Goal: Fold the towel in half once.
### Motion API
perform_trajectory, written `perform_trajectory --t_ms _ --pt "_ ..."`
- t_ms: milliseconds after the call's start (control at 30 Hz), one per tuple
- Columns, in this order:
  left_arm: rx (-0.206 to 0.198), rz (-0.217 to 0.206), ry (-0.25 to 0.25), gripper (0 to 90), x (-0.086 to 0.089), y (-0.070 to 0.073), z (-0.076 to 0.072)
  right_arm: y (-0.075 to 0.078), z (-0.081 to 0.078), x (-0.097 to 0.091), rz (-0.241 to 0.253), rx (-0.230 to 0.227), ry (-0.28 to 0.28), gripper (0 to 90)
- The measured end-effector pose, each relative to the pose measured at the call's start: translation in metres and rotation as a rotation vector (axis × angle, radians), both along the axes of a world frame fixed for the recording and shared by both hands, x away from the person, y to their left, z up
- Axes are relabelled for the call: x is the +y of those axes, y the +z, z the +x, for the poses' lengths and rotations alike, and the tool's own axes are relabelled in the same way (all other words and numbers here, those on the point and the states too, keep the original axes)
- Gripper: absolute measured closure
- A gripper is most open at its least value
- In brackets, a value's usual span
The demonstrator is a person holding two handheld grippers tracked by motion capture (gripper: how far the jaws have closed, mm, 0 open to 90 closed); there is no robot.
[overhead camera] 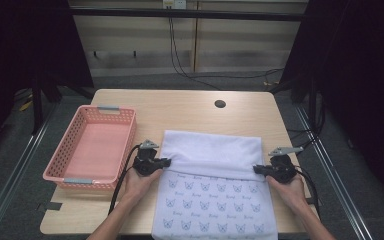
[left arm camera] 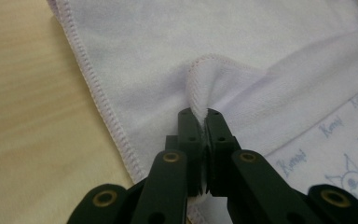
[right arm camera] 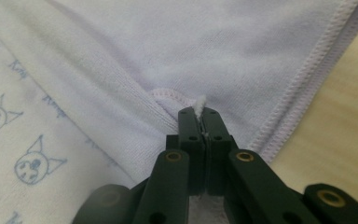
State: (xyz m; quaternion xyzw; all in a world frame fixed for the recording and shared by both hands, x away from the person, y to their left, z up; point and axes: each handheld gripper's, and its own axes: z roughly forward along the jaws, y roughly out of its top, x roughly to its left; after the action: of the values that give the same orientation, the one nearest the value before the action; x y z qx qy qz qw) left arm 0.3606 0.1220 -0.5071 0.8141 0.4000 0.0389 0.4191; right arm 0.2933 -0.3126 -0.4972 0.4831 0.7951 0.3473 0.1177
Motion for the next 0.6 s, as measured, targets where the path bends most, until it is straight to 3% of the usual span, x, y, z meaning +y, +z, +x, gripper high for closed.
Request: perform_trajectory --t_ms 133,200,300,367,400,500,600 --pt "0.023 -0.038 0.06 87.2 -0.004 -0.003 0.028 -0.003 0.031 -0.004 0.015 -0.011 -0.041 89.1" --pt "0.017 -0.02 0.07 87.2 -0.008 -0.002 0.038 -0.004 0.039 -0.006 0.035 0.0 -0.064 89.1" --pt "-0.005 0.029 0.069 87.2 -0.015 0.0 0.049 -0.004 0.052 -0.006 0.026 -0.011 -0.075 89.1" --pt "-0.004 0.02 0.078 87.2 -0.016 0.0 0.053 -0.005 0.056 -0.007 0.036 -0.013 -0.08 89.1" --pt "-0.001 0.019 0.094 87.2 -0.017 0.0 0.061 -0.005 0.066 -0.008 0.044 0.0 -0.102 89.1" --pt "-0.007 0.046 0.097 87.2 -0.019 0.001 0.072 -0.006 0.081 -0.008 0.035 -0.012 -0.11 89.1" --pt "-0.001 0.045 0.11 87.1 -0.018 0.001 0.077 -0.004 0.098 -0.005 0.022 0.002 -0.13 89.0"
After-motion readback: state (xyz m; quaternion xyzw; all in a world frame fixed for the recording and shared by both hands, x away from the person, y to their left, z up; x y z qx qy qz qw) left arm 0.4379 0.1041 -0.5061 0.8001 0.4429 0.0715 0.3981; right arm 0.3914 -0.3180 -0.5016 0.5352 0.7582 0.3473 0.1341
